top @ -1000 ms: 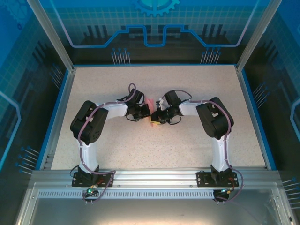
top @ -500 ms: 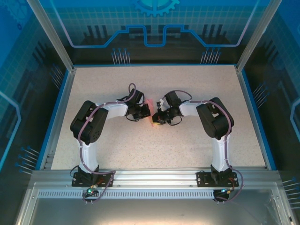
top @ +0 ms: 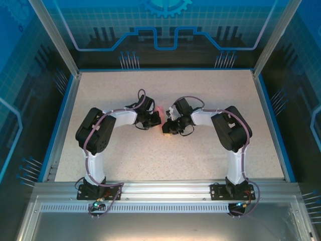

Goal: Fold a paper plane with a square sheet of paper (pick it up from the middle)
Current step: Fold the wing for the fifth time at the center of the table.

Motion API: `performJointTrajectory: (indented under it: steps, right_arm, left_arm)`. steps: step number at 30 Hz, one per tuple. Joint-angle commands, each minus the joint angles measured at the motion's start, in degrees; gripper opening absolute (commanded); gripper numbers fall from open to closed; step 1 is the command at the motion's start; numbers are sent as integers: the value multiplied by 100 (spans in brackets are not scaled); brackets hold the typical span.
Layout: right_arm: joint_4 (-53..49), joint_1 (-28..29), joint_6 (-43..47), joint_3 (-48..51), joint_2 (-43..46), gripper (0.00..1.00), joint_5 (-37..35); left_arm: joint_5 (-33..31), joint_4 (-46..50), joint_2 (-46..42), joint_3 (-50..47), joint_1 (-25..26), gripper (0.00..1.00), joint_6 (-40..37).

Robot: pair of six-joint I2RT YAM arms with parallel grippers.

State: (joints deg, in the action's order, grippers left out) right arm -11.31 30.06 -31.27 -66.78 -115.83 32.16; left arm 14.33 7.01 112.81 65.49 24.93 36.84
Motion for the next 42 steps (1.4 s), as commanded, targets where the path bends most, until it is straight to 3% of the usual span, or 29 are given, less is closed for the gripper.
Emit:
performJointTrajectory:
  steps: [1, 8, 16, 24, 28, 35, 42]
  right_arm:
    - [-490, 118, 187, -39, 39, 15, -271]
    - [-101, 5, -98, 229, 94, 2, -175]
    - [207, -95, -343, 607, 129, 0, 93]
    - [184, -81, -405, 854, 1029, 15, -57]
    - [33, 24, -354, 717, 1403, 16, -430]
    - [-13, 261, -386, 218, 899, 7, -519]
    - [25, 324, -477, 2, 451, 4, -523]
  left_arm:
    - [-414, 504, 346, -54, -5, 5, -160]
    - [-425, 516, 349, -63, -5, 5, -184]
    - [-422, 521, 364, -54, -5, 5, -190]
    - [-407, 530, 382, -53, -7, 5, -203]
    - [-388, 527, 375, -37, -5, 5, -195]
    - [-354, 539, 371, -36, -5, 5, -150]
    - [-326, 521, 364, -39, -5, 5, -95]
